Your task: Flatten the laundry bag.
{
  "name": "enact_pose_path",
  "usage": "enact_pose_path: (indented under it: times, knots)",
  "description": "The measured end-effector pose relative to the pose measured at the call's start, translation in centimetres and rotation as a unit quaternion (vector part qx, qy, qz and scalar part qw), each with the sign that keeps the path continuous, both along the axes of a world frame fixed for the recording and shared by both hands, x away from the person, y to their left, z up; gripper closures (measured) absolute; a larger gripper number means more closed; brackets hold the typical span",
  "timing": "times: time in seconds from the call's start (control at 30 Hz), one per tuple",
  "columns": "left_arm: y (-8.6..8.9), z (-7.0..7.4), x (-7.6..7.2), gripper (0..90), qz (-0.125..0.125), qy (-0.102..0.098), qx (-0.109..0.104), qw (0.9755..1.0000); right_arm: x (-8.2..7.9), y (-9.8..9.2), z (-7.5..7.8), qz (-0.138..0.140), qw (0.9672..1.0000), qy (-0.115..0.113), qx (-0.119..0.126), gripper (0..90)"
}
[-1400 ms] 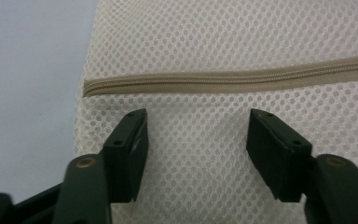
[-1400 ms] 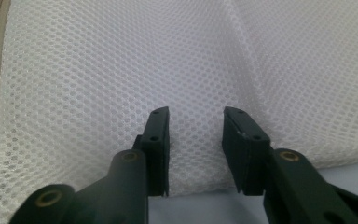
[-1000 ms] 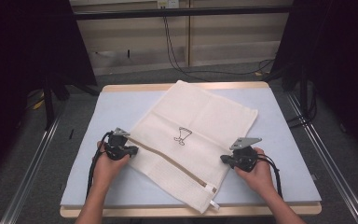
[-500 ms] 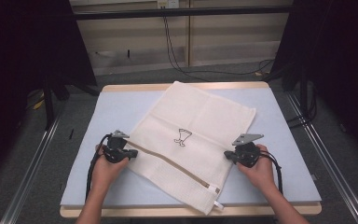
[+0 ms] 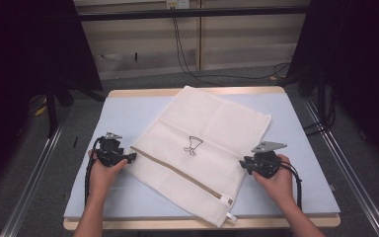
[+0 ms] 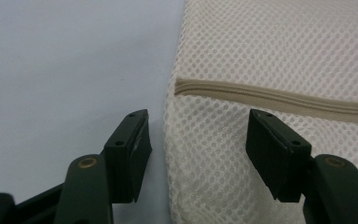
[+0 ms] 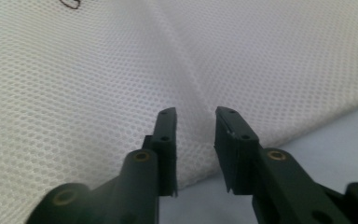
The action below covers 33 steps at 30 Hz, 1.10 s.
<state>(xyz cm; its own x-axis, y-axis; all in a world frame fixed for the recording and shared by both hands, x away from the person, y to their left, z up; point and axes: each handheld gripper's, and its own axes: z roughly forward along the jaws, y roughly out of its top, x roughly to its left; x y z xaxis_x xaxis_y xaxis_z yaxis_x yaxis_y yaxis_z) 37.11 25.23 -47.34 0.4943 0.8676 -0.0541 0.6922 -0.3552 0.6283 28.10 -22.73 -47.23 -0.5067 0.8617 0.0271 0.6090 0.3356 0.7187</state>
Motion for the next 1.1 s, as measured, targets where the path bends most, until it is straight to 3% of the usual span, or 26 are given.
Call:
enact_pose_path:
  times: [0.1, 0.17, 0.33, 0.47, 0.57, 0.67, 0.77, 0.93, 1.1]
  knots:
    - [0.0, -0.1, -0.2, 42.8, -0.001, -0.006, -0.001, 1.0000, -0.2, -0.2, 0.0, -0.019, 0.9997, 0.010, 0.005, 62.8]
    - [-0.2, 0.0, -0.4, 53.2, -0.006, -0.002, -0.008, 1.0000, -0.4, -0.3, -0.1, -0.027, 0.9992, 0.026, 0.016, 54.7]
    - [-0.7, 0.2, -0.6, 63.5, -0.012, 0.004, -0.006, 0.9999, -0.4, -0.2, -0.5, -0.030, 0.9986, 0.044, 0.005, 52.1]
    - [-0.7, 0.3, -0.8, 69.9, -0.012, 0.013, -0.009, 0.9998, -0.2, -0.2, -0.5, -0.029, 0.9988, 0.039, 0.002, 60.1]
    - [-0.6, 0.4, -0.9, 76.9, -0.014, 0.025, -0.018, 0.9994, 0.0, -0.3, -0.4, -0.021, 0.9986, 0.047, 0.015, 81.8]
    - [-0.6, 0.5, -1.1, 78.0, -0.017, 0.033, -0.022, 0.9991, 0.2, -0.3, -0.3, -0.017, 0.9986, 0.047, 0.016, 86.4]
    - [-0.6, 0.6, -1.4, 78.1, -0.022, 0.036, -0.022, 0.9988, 0.4, -0.3, -0.2, -0.017, 0.9989, 0.043, 0.009, 86.9]
    - [-0.3, 0.7, -1.9, 78.3, -0.032, 0.053, -0.041, 0.9972, 0.9, -0.8, -0.2, -0.024, 0.9989, 0.037, 0.013, 86.9]
    - [-0.7, 0.9, -2.9, 78.7, -0.046, 0.057, -0.039, 0.9965, 1.4, -1.1, 0.0, -0.031, 0.9990, 0.032, 0.005, 87.0]
